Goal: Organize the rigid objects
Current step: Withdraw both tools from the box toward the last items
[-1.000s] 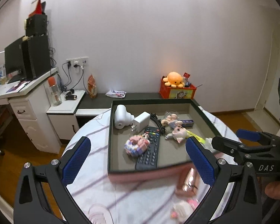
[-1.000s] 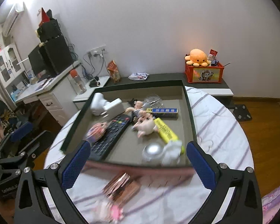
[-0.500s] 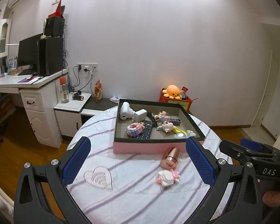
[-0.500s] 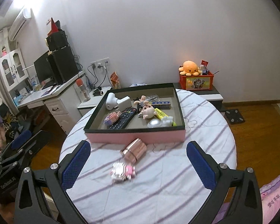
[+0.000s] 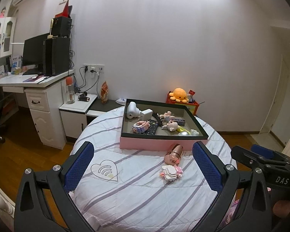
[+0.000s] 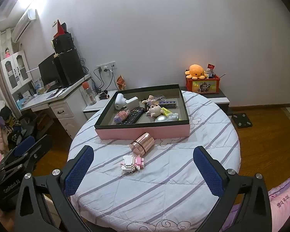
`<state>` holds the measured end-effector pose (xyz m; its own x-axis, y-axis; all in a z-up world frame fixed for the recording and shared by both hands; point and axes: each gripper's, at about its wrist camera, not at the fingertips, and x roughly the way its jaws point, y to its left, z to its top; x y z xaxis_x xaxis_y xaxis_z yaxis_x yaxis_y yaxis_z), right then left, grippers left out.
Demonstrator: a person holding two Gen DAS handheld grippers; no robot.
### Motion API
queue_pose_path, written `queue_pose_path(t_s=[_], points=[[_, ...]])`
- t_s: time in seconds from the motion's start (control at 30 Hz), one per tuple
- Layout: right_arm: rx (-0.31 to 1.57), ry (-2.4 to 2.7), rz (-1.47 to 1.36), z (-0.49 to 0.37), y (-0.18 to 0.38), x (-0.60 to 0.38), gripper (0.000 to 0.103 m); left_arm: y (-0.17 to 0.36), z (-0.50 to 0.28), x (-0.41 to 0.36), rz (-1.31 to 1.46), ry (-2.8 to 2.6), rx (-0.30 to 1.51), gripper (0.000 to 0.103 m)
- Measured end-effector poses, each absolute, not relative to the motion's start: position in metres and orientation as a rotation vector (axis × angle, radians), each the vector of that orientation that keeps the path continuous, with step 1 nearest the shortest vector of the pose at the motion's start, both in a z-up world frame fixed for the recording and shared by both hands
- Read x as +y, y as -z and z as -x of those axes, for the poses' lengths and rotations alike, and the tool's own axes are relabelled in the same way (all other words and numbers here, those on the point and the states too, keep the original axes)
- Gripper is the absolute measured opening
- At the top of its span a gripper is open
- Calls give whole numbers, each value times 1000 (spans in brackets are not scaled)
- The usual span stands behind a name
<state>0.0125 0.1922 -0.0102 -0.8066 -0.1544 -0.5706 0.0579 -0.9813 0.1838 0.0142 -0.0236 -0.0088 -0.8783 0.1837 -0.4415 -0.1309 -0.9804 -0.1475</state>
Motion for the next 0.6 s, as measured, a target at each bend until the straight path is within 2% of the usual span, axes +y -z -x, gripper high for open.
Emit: queue_pose_path(t_s=[0.27,0.6], points=[[-234,2877,-943,-11,13,194,103,14,-12,-23,711,-2891,-157,103],[-277,2884,-1047,9,32,212,103,53,11,-7,841,-2815,-118,103]])
